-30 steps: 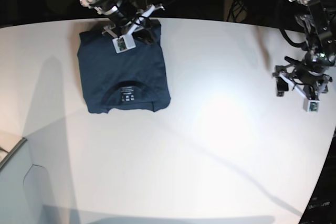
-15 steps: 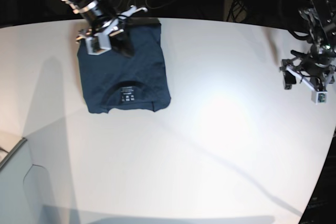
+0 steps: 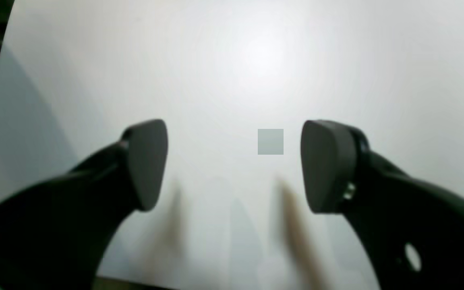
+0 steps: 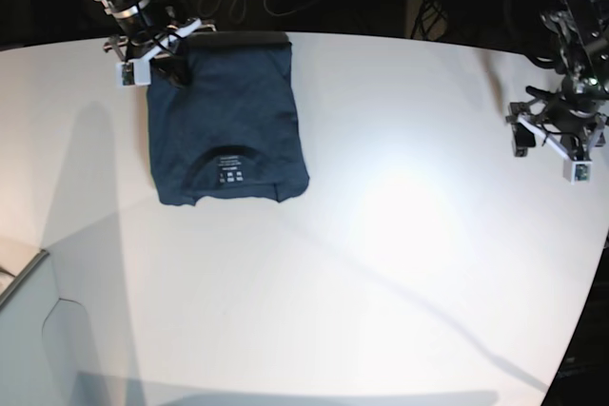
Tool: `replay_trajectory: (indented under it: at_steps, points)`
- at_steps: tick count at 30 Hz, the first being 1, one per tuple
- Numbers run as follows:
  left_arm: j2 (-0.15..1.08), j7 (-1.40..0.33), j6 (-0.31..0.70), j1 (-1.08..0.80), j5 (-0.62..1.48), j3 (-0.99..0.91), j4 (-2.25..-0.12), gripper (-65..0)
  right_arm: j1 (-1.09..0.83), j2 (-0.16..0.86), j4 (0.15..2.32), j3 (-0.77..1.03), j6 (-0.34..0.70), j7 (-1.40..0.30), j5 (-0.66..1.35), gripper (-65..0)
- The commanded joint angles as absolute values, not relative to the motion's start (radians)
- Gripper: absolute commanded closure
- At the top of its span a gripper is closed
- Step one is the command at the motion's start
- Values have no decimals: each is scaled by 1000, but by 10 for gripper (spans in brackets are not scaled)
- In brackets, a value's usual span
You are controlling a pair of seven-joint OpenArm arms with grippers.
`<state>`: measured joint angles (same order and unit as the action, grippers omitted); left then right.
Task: Layout the t-shirt on the table in an organized manner, then fold the t-shirt properly
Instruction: 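Pat the folded shirt's edge flat with the right gripper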
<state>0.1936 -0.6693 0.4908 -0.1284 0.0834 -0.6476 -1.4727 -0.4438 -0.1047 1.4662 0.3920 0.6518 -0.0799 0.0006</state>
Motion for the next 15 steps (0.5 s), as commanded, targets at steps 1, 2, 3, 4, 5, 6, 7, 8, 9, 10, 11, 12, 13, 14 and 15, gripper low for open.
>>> replay_trajectory:
  at_steps: [1,2,3,4,5,6,7,8,9,10,11,12,13,14,15]
  points:
    - [206,-648,489,-125,93,-653,-1491,-495,-447,-101,1471,395,659,-70,5,0]
    - [206,-648,489,-127,93,-653,-1491,-495,-447,-101,1471,395,659,-70,5,0]
    - [209,-648,489,-134,93,-653,-1491,-495,-447,-101,1471,395,659,-70,5,0]
    - [209,-647,489,-139,93,-653,-1491,-495,-449,-102,1474,395,659,-70,5,0]
    - [209,-647,489,-140,93,-653,-1491,-495,-449,-102,1474,395,659,-70,5,0]
    - [209,-647,489,-140,93,-653,-1491,-495,-449,-102,1474,395,659,-70,5,0]
    - [209,-647,489,-145,93,-653,-1491,-495,-452,-104,1474,395,659,-70,5,0]
    - [211,-644,489,-145,93,-653,-1491,-495,-455,-104,1474,394,659,-70,5,0]
    - [211,-645,489,-145,93,-653,-1491,-495,-458,-105,1472,394,659,-70,5,0]
    - [211,-647,489,-145,93,-653,-1491,-495,-458,-105,1469,394,659,-70,5,0]
    - [211,-647,489,-145,93,-653,-1491,-495,-460,-105,1469,394,659,-70,5,0]
    - [211,-647,489,-145,93,-653,-1491,-495,-460,-107,1469,394,659,-70,5,0]
    - [211,-647,489,-147,93,-653,-1491,-495,-460,-107,1469,394,659,-70,5,0]
    - [211,-647,489,-153,93,-653,-1491,-495,-460,-107,1469,392,659,-70,5,0]
    - [211,-644,489,-162,93,-653,-1491,-495,-460,-110,1469,392,659,-70,5,0]
